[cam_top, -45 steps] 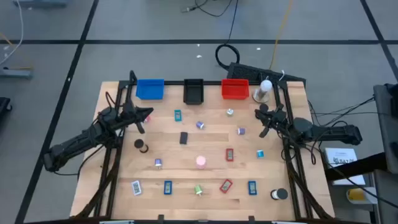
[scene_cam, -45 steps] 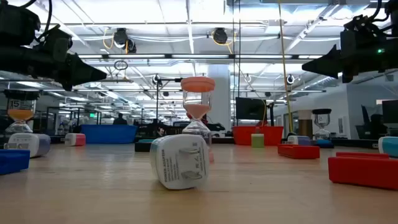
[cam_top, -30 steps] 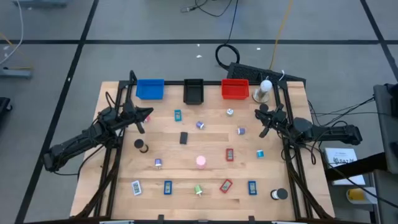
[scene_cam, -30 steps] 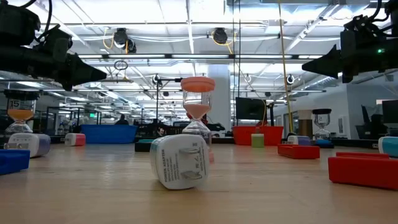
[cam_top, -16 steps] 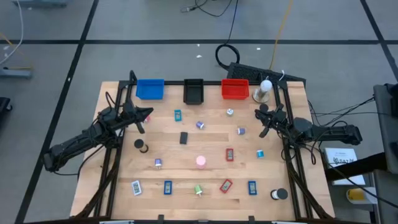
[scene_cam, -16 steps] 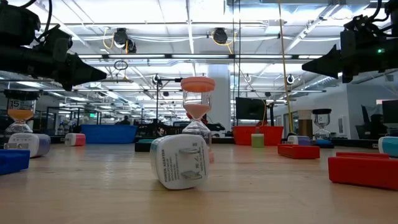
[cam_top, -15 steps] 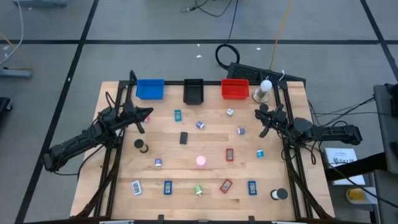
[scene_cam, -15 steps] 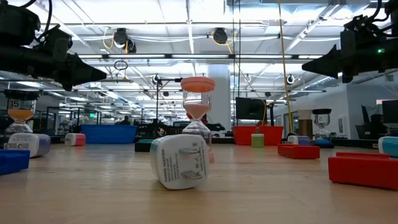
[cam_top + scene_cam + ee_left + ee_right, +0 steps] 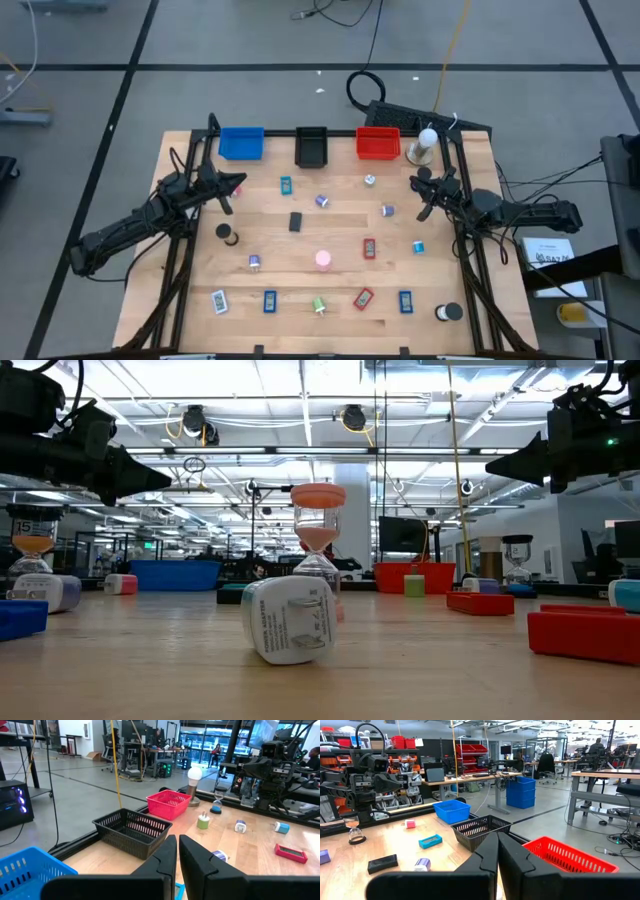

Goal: Pick & Place Office items

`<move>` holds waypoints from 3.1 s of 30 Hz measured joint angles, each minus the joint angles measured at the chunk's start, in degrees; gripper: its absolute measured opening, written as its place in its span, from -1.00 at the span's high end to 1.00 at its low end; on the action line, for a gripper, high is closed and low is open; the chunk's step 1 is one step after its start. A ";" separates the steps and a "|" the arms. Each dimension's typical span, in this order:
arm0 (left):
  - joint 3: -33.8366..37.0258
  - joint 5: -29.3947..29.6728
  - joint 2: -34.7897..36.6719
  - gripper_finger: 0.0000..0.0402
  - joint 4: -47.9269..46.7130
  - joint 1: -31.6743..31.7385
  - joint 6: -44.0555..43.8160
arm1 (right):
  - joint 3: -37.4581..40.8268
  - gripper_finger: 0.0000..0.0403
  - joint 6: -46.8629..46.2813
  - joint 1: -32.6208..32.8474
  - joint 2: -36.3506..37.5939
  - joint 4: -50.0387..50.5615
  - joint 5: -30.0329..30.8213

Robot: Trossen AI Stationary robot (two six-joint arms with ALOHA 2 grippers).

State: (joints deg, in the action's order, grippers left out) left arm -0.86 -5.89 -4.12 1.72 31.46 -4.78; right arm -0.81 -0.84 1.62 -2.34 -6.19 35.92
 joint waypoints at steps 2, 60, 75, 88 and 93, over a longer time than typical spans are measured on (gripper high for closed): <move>-0.01 0.00 -0.02 0.87 -0.01 0.01 0.02 | 0.00 1.00 0.00 -0.01 0.00 0.00 0.01; -0.02 -0.02 -0.02 0.87 -0.02 0.00 0.00 | -0.01 1.00 0.00 -0.01 0.01 -0.01 0.02; -0.04 -4.59 -0.04 0.87 6.17 -0.04 -9.81 | 0.01 1.00 -0.01 -0.01 0.01 -0.01 0.01; -2.23 -9.35 -12.35 0.93 13.44 -0.04 -9.45 | 0.01 1.00 0.00 -0.01 0.01 -0.01 0.02; -8.88 -8.17 -18.64 0.98 6.13 -0.05 -7.69 | -0.01 1.00 -0.02 -0.01 0.01 -0.01 0.01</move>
State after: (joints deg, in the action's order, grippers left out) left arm -9.74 -14.06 -22.76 7.84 31.41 -12.47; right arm -0.82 -0.86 1.61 -2.33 -6.20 35.93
